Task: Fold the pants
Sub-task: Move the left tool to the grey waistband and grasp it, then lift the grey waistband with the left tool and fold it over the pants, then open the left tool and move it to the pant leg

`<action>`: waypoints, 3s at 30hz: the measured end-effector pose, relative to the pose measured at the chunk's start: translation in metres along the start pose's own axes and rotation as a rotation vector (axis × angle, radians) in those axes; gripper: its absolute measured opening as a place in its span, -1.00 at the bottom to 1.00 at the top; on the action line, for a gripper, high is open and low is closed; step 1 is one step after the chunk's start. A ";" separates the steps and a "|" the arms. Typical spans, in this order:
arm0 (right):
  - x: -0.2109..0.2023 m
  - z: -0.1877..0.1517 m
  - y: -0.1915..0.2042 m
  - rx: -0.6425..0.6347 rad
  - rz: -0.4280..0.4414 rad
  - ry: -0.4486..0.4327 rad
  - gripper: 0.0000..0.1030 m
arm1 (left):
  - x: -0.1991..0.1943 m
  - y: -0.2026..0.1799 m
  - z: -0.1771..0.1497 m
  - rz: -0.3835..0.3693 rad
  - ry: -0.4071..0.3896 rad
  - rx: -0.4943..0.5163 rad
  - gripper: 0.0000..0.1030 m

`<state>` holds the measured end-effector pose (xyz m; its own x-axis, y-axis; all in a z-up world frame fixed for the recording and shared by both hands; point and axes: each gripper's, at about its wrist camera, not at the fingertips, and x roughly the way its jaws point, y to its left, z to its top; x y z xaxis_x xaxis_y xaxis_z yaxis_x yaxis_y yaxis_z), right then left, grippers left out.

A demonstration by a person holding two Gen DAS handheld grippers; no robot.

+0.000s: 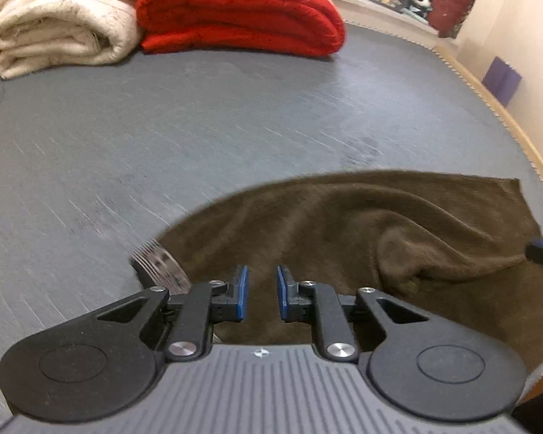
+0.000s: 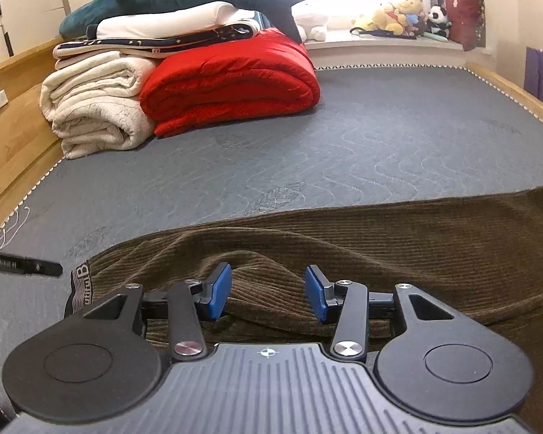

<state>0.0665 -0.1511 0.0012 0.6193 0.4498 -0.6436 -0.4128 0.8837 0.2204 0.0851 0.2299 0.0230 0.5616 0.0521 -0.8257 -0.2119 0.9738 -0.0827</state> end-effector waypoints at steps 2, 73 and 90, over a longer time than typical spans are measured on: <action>0.001 -0.001 -0.002 0.015 0.007 0.014 -0.08 | 0.003 0.016 0.016 0.027 -0.031 -0.009 -0.64; 0.000 -0.024 0.018 -0.006 -0.090 0.098 -0.07 | 0.012 0.039 -0.117 -0.019 0.270 0.395 -0.68; -0.023 -0.025 -0.002 -0.031 -0.126 0.035 -0.07 | 0.023 0.003 -0.120 -0.075 0.266 0.561 -0.29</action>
<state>0.0363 -0.1661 -0.0023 0.6442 0.3297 -0.6901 -0.3540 0.9284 0.1131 0.0012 0.2071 -0.0630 0.3252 -0.0072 -0.9456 0.3133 0.9443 0.1005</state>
